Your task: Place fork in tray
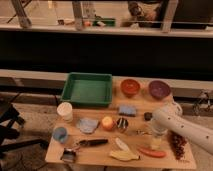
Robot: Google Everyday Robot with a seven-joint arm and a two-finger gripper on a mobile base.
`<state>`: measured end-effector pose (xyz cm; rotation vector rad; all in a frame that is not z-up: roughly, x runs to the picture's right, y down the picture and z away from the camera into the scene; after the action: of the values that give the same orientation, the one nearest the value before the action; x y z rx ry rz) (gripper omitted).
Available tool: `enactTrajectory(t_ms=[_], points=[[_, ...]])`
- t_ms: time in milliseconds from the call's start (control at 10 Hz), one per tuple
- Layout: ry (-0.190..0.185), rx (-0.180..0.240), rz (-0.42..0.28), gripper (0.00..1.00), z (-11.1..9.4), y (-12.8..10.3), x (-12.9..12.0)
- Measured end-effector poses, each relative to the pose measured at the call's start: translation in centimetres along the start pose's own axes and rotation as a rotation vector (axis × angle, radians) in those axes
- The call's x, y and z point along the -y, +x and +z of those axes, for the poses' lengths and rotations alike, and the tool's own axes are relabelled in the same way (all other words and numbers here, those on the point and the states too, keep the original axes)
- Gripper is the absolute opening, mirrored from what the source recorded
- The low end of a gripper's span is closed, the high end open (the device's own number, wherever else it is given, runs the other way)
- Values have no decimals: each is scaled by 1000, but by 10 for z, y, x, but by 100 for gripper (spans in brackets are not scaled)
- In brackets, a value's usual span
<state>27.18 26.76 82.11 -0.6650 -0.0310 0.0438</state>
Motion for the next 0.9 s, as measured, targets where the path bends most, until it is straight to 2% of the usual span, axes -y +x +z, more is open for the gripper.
enactTrajectory(t_ms=[400,700,900], points=[[1,-8,-3,80,-2,1,-2],[58,-19,-25,80,-23,-12,4],[70,-18,-35,80,-25,-17,8]])
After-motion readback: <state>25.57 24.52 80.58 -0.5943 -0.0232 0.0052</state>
